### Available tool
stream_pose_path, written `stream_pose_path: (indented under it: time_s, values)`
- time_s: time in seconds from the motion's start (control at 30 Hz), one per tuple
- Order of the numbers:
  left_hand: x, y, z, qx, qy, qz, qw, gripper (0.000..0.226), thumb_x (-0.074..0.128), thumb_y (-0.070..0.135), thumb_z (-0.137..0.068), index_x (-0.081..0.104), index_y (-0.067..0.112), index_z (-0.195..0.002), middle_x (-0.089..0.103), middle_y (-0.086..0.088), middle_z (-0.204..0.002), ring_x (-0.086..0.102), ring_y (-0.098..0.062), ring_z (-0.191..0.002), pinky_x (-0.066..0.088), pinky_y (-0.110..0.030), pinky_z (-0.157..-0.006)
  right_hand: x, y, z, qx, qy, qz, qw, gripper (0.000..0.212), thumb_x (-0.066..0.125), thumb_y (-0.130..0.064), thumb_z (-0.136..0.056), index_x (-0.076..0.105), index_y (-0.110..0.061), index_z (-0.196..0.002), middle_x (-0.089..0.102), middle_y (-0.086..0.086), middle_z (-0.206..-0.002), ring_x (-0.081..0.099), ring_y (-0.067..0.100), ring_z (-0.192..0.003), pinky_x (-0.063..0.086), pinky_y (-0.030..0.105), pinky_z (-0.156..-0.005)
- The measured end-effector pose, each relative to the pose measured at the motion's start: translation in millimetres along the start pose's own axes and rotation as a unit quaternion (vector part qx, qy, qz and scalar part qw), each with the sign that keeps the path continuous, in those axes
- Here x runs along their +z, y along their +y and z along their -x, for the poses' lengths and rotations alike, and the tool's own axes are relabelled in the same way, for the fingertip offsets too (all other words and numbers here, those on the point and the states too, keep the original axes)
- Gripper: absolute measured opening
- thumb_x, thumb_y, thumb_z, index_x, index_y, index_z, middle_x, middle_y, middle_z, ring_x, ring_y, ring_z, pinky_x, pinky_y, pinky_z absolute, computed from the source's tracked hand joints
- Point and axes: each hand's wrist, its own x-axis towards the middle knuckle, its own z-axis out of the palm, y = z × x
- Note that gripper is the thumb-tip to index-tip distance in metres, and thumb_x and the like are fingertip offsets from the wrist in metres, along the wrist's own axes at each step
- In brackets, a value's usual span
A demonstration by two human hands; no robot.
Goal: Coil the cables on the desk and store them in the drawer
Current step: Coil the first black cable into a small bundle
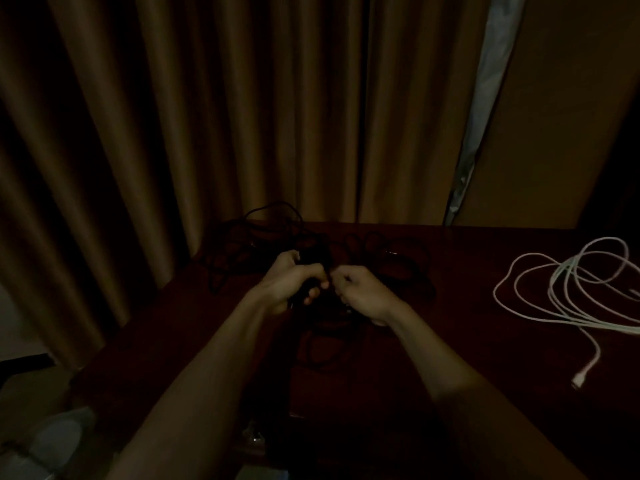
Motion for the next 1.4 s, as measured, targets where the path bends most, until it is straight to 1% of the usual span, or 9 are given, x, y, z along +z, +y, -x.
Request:
stream_pose_path:
  time_s: [0.13,0.43,0.53,0.63,0.73,0.93,1.07,1.23,1.4]
  values:
    - [5,-3,-8,0.026,0.070,0.049,0.996,0.012,0.070,0.003,-0.087,0.060,0.009,-0.085,0.062,-0.012,-0.076,0.053,-0.017,-0.055,0.040,-0.029,-0.048,3,3,2,0.011,-0.040,0.029,0.999,0.024,0.042,-0.017,-0.110,0.066,-0.011,-0.108,0.055,-0.003,-0.077,0.048,0.012,-0.063,0.039,0.026,-0.056]
    - [9,-18,-22,0.086,0.133,-0.060,0.985,0.041,0.072,0.044,-0.096,0.064,0.008,-0.078,0.061,-0.002,-0.062,0.058,-0.017,-0.054,0.045,-0.030,-0.051,3,-7,9,0.007,0.009,-0.077,0.997,0.022,0.056,-0.033,-0.106,0.071,-0.016,-0.103,0.074,0.007,-0.101,0.074,0.021,-0.094,0.058,0.036,-0.091]
    - [17,-22,-24,0.145,0.176,-0.136,0.964,0.054,0.061,0.057,-0.098,0.063,0.008,-0.074,0.060,0.001,-0.062,0.059,-0.013,-0.056,0.045,-0.030,-0.054,7,-4,3,-0.009,0.036,-0.093,0.995,0.039,0.064,-0.035,-0.102,0.069,0.003,-0.108,0.072,0.028,-0.107,0.068,0.046,-0.101,0.058,0.051,-0.087]
    - [23,-17,-22,0.083,0.172,-0.129,0.973,0.067,0.036,0.067,-0.101,0.065,0.010,-0.081,0.066,-0.002,-0.075,0.066,-0.017,-0.071,0.051,-0.030,-0.064,9,-1,4,-0.030,0.060,-0.090,0.994,0.024,0.066,-0.026,-0.101,0.074,-0.005,-0.109,0.077,0.013,-0.103,0.075,0.026,-0.097,0.060,0.038,-0.088]
    - [28,-12,-20,0.026,0.142,-0.061,0.988,0.069,0.022,0.057,-0.110,0.072,0.011,-0.111,0.075,-0.007,-0.104,0.072,-0.018,-0.094,0.058,-0.033,-0.084,12,0,3,-0.044,0.112,-0.076,0.990,0.015,0.071,-0.024,-0.097,0.078,-0.010,-0.100,0.078,0.005,-0.093,0.075,0.021,-0.086,0.063,0.040,-0.079]
    - [21,-10,-18,0.043,0.036,0.035,0.998,0.040,0.036,0.013,-0.106,0.065,0.027,-0.131,0.072,-0.004,-0.122,0.070,-0.022,-0.112,0.056,-0.033,-0.093,9,5,0,-0.016,0.144,-0.126,0.982,0.020,0.071,-0.018,-0.097,0.076,-0.013,-0.115,0.077,0.000,-0.108,0.073,0.012,-0.104,0.058,0.032,-0.097]
    - [6,-12,-12,0.031,-0.048,0.082,0.995,0.045,0.055,0.004,-0.105,0.059,0.034,-0.137,0.073,0.006,-0.125,0.070,-0.011,-0.115,0.058,-0.027,-0.094,4,5,6,-0.031,0.130,-0.153,0.979,0.018,0.065,-0.009,-0.101,0.075,-0.024,-0.100,0.077,-0.008,-0.096,0.074,0.003,-0.090,0.057,0.019,-0.081]
    - [0,-21,-8,0.020,-0.077,0.033,0.996,0.035,0.065,0.012,-0.101,0.063,0.013,-0.136,0.073,-0.012,-0.126,0.072,-0.025,-0.115,0.059,-0.034,-0.094,2,7,6,-0.041,0.108,-0.122,0.986,0.020,0.060,-0.008,-0.103,0.078,-0.016,-0.108,0.079,0.002,-0.099,0.076,0.018,-0.093,0.062,0.028,-0.077]
    - [-3,-29,-17,0.045,-0.056,-0.059,0.996,0.024,0.065,0.022,-0.102,0.069,0.011,-0.122,0.077,-0.008,-0.108,0.075,-0.025,-0.099,0.060,-0.037,-0.083,2,9,2,-0.036,0.084,-0.108,0.990,0.030,0.058,-0.005,-0.103,0.069,-0.019,-0.078,0.069,-0.015,-0.069,0.063,-0.001,-0.058,0.047,0.017,-0.053]
